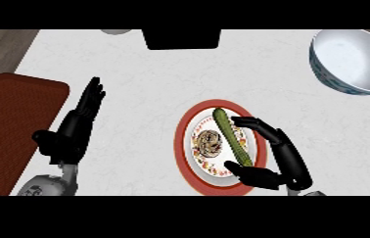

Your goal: Pick the squash from the plate and place it in the bowl

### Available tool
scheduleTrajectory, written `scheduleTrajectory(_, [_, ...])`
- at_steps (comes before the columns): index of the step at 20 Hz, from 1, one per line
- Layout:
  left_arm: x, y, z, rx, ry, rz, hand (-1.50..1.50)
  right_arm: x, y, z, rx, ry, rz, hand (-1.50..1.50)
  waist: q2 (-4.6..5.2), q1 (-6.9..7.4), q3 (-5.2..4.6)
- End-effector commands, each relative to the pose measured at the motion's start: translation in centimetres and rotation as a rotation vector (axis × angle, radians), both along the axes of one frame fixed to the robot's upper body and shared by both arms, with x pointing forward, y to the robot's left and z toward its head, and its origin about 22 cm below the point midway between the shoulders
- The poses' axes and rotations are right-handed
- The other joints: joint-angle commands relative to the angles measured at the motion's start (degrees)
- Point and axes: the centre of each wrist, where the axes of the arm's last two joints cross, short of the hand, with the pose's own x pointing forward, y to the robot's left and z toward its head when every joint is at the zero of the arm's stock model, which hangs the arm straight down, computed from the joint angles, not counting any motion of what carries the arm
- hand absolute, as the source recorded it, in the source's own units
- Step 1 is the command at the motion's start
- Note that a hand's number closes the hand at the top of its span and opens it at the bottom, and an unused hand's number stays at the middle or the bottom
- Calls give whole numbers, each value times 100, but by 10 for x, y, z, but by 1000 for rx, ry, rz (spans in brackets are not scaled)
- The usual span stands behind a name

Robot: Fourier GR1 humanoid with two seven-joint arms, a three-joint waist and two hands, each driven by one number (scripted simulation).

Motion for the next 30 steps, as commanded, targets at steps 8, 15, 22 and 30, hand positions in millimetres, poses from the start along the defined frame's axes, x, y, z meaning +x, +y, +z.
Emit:
scheduleTrajectory(8, [7, -10, -5, -20, 15, -14, 0, -50, 5, 43, -84, -225, -159, -150, 1, 73, -19])
scheduleTrajectory(15, [19, -36, -2, -41, -2, -28, 0, -34, 11, 94, -245, -43, -186, -150, 24, 135, -19])
scheduleTrajectory(22, [9, -14, 1, -13, 9, -39, 0, -21, 17, 90, -432, 201, -181, -150, 26, 190, -16])
scheduleTrajectory(30, [16, -10, -10, -19, 9, -16, 0, 7, 22, 56, -510, 292, -138, -150, 29, 154, -10])
